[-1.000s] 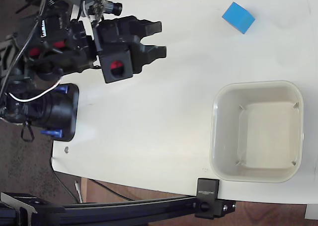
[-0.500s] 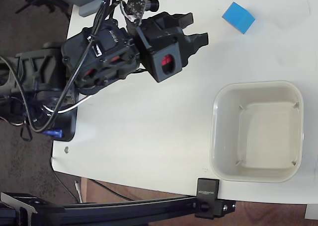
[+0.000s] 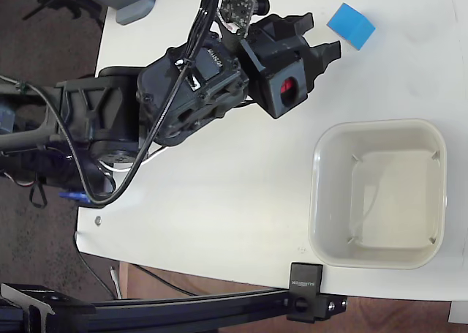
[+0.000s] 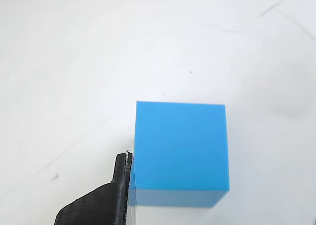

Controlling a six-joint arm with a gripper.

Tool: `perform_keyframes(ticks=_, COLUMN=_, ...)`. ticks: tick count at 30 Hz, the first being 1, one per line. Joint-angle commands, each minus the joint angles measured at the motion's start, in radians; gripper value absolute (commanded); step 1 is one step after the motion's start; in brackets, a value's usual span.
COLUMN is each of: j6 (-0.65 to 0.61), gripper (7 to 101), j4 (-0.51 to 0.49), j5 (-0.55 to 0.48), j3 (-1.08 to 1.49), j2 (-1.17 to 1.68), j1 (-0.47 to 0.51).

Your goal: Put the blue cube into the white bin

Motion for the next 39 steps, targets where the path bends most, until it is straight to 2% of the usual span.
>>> perform_keyframes(ticks=1, j6=0.009, gripper=99.7, j4=-0.023, j5=-0.015, j3=-0.077, j2=0.015, j1=-0.026)
perform_keyframes(ticks=14, j6=0.063, gripper=99.7, j4=-0.124, j5=0.026, j3=-0.058, j2=-0.015, j1=-0.075)
perform_keyframes(ticks=26, j6=0.071, gripper=97.0, j4=-0.16, j5=0.038, j3=-0.091, j2=-0.084, j1=-0.061)
perform_keyframes(ticks=39, j6=0.08, gripper=93.3, j4=-0.14, j5=0.025, j3=-0.179, j2=-0.163, j1=-0.04)
